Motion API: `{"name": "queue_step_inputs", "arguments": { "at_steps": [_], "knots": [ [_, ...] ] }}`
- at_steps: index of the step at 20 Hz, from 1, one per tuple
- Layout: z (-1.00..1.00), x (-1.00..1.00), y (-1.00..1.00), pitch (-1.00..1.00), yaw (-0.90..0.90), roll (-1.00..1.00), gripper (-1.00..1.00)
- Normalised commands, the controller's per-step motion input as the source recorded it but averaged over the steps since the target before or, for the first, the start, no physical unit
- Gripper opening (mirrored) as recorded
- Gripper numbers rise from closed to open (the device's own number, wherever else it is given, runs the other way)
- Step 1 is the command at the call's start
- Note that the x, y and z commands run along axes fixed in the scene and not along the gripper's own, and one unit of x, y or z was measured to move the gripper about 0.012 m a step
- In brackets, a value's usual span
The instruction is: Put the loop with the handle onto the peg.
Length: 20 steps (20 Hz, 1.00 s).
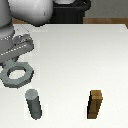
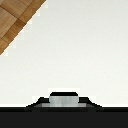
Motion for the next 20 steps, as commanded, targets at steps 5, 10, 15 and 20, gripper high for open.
{"name": "queue_step_inputs", "arguments": {
  "at_steps": [5, 10, 15, 20],
  "knots": [
    [0.00, 0.20, 0.20, 0.00, 0.00, 0.00, -1.00],
    [0.00, 0.00, 0.80, 0.00, 0.00, 0.00, -1.00],
    [0.00, 0.40, 0.00, 0.00, 0.00, 0.00, -1.00],
    [0.00, 1.00, 0.00, 0.00, 0.00, 0.00, -1.00]
  ]
}}
